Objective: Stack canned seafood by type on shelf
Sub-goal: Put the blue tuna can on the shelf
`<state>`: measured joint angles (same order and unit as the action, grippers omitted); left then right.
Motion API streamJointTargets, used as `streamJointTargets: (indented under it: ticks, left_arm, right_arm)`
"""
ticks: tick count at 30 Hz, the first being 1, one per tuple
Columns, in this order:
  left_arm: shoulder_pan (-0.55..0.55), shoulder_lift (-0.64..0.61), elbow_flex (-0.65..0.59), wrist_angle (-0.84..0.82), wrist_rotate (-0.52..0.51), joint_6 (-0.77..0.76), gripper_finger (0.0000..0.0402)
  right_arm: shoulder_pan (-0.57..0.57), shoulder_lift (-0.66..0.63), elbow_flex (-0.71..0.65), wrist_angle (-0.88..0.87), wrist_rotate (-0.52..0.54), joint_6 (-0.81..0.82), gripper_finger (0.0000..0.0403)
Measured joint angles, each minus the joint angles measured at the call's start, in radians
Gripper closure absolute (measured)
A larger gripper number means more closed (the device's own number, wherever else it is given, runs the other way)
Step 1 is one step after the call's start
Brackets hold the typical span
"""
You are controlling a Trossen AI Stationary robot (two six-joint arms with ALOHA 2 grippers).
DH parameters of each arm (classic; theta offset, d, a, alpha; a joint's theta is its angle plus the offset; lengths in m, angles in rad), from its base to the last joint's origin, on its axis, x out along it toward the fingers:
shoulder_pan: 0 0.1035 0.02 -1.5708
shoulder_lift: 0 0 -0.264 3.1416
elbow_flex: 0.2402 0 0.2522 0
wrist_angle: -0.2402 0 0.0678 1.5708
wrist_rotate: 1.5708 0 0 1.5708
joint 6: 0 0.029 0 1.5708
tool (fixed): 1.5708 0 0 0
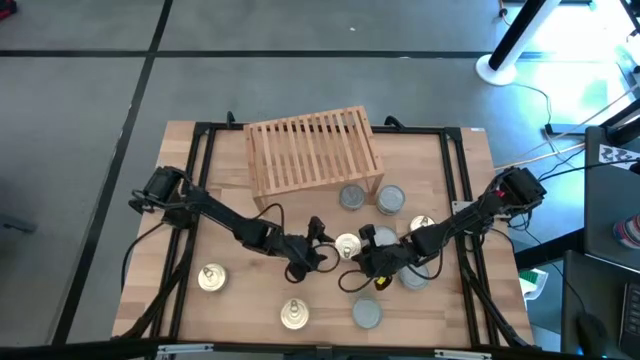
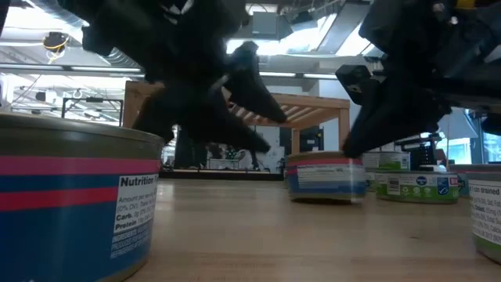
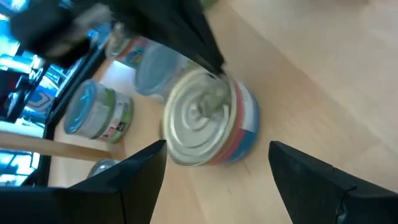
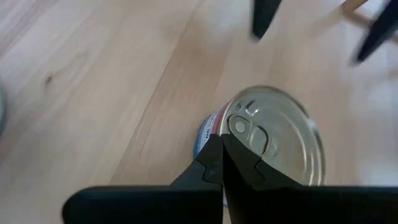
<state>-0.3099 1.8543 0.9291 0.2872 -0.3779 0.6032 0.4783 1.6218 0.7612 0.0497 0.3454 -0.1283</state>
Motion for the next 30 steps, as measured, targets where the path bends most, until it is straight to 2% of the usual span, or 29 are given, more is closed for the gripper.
streamJointTargets:
  ticks: [3,7,30]
  left_arm:
    - [-0.005,0.037,0.000,0.021,-0.003,0.057,0.0121]
    - [-0.014,0.076,0.000,0.111,-0.067,0.109,0.0121]
    - [-0.018,0.086,0.000,0.114,-0.071,0.058,0.0121]
  right_arm:
    - [-0.002,-0.001,0.000,0.013,-0.006,0.001,0.0403]
    - [-0.002,-0.001,0.000,0.011,-0.006,0.001,0.0403]
    - [-0.056,-0.001,0.001,0.127,0.011,0.005,0.0403]
